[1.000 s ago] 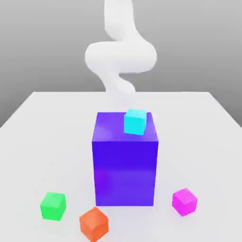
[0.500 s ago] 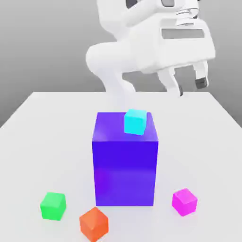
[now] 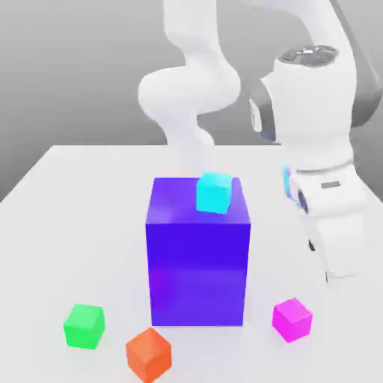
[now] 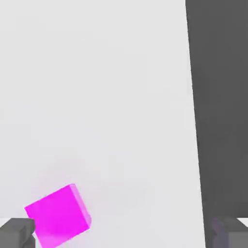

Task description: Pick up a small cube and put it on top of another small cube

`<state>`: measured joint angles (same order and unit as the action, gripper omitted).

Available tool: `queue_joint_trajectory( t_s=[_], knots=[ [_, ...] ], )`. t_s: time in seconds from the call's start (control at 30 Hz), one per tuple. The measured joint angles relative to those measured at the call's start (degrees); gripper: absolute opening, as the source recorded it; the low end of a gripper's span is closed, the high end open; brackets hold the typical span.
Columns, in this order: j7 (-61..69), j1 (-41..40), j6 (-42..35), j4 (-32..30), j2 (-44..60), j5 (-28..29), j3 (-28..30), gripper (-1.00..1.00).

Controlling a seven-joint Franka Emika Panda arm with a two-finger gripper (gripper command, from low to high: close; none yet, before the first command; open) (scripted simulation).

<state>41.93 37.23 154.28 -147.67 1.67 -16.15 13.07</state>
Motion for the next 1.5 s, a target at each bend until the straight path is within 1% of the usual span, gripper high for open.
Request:
queue_joint_trajectory(
  t_s=[0.1, 0.23, 0.3, 0.37, 0.5, 0.53, 0.77, 1.03, 1.07, 1.13, 1.2, 1.23, 1.27, 1.33, 1.5],
  knots=[
    [4.42, 0.62, 2.37, -1.54, 3.18, 2.76, -0.34, 0.0],
    [8.16, 1.54, 5.65, -3.39, 7.04, 8.58, -0.1, 0.0],
    [9.44, 1.29, 7.71, -3.16, 9.51, 8.5, -0.67, 0.0],
    [10.71, 0.41, 9.92, -2.62, 12.25, 7.27, -1.9, 0.0],
    [12.88, -2.86, 14.5, -1.48, 18.13, 4.49, -5.82, 0.0],
    [13.26, -3.61, 15.38, -1.28, 19.28, 3.97, -6.68, -1.0],
    [13.33, -3.68, 15.33, -1.25, 19.37, 3.9, -6.75, -1.0],
    [8.62, -0.09, 7.04, -3.5, 8.73, 10.11, -1.8, -1.0],
    [8.3, -0.15, 6.28, -3.1, 7.69, 9.12, -2.1, -1.0],
    [10.89, -1.98, 5.18, -0.25, 6.16, 3.12, -3.03, -1.0],
    [15.67, -4.62, 3.81, 2.83, 4.72, -2.6, -2.4, -1.0],
    [18.28, -6.37, 3.06, 4.35, 4.01, -5.19, -1.9, -1.0],
    [20.97, -8.37, 2.39, 5.26, 3.46, -6.47, -1.09, -1.0],
    [26.38, -12.45, 1.28, 5.78, 2.7, -6.3, 0.71, -1.0],
    [39.88, -22.28, -1.13, 5.34, 1.31, -2.25, 5.11, -1.0]
  ],
)
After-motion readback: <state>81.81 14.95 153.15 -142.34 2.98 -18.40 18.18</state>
